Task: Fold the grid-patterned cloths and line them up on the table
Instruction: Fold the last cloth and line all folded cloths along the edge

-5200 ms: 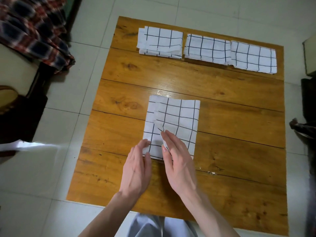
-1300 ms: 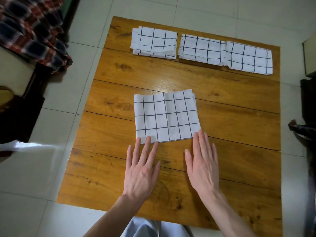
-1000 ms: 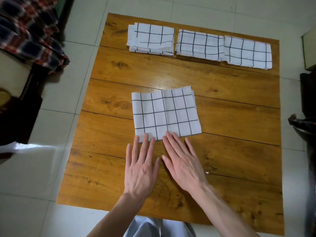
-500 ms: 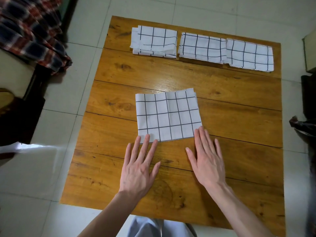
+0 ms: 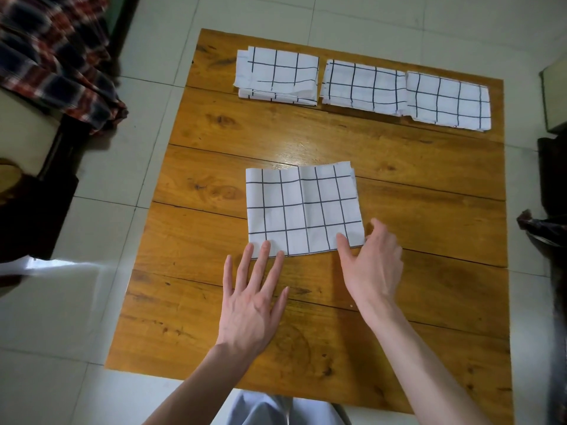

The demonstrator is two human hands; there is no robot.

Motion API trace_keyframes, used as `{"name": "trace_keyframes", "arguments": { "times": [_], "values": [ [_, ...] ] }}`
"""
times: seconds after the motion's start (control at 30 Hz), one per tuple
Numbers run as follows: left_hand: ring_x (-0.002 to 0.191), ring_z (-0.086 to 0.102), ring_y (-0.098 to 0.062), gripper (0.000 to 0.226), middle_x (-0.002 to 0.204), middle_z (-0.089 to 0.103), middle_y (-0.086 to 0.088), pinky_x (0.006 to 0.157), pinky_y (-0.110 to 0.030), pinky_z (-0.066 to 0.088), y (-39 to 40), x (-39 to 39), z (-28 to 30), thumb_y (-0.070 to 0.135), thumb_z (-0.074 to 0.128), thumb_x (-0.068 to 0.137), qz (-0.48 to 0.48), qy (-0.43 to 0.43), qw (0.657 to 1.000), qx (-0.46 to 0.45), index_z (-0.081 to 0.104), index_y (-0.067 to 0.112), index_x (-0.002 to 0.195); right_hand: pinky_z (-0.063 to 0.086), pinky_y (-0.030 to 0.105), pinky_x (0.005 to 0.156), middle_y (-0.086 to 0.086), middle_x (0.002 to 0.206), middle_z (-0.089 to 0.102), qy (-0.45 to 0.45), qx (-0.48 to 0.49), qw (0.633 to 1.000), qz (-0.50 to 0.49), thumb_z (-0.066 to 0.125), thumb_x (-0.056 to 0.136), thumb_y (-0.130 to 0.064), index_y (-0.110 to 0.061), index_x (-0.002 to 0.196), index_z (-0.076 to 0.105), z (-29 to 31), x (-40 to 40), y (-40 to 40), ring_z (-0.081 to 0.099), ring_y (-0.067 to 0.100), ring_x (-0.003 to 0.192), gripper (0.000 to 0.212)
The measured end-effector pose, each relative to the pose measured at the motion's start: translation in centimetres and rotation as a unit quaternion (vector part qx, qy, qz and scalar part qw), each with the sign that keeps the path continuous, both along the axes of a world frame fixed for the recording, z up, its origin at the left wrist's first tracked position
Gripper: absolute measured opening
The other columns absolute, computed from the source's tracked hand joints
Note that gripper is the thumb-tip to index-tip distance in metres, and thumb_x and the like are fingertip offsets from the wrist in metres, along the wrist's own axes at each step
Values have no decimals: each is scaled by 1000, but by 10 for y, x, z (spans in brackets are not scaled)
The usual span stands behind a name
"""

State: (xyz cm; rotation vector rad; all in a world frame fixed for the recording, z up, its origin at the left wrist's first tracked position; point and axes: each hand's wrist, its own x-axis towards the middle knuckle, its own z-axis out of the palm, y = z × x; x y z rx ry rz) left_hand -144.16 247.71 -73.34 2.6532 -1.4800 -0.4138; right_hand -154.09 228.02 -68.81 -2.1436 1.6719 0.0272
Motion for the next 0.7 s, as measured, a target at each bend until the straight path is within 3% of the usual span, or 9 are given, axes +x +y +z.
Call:
{"name": "trace_keyframes", "arguments": {
  "times": [0.23,0.43,0.57,0.7],
  "values": [
    [161,7,-34,64,173,18,-13,127,-60,17,-4,0,3,50,34,109,-11,-15,1000,-6,29,17,164,49,47,94,8,127,59,-38,71,994,-70,65,95,-59,-14,124,59,-1,10,-6,51,30,121,54],
    [160,18,-31,67,170,27,-16,128,-49,24,-17,-4,1,47,37,110,-23,-8,999,-29,26,7,163,53,45,93,-7,112,57,-175,135,968,-117,73,94,-40,-23,123,48,8,14,2,62,21,106,41],
    [158,22,-37,72,167,29,-19,128,-50,23,-19,-6,2,48,46,108,-31,0,999,-33,15,20,167,58,39,92,-3,133,56,-297,133,923,-204,82,89,-22,-33,144,45,8,17,10,66,9,97,68],
    [158,17,-42,69,168,24,-24,127,-56,23,-18,-8,0,55,37,109,-53,-5,998,-13,14,26,167,55,28,89,-5,129,65,-407,183,840,-309,82,88,-10,-30,147,46,14,17,14,68,8,105,72]
  ]
}}
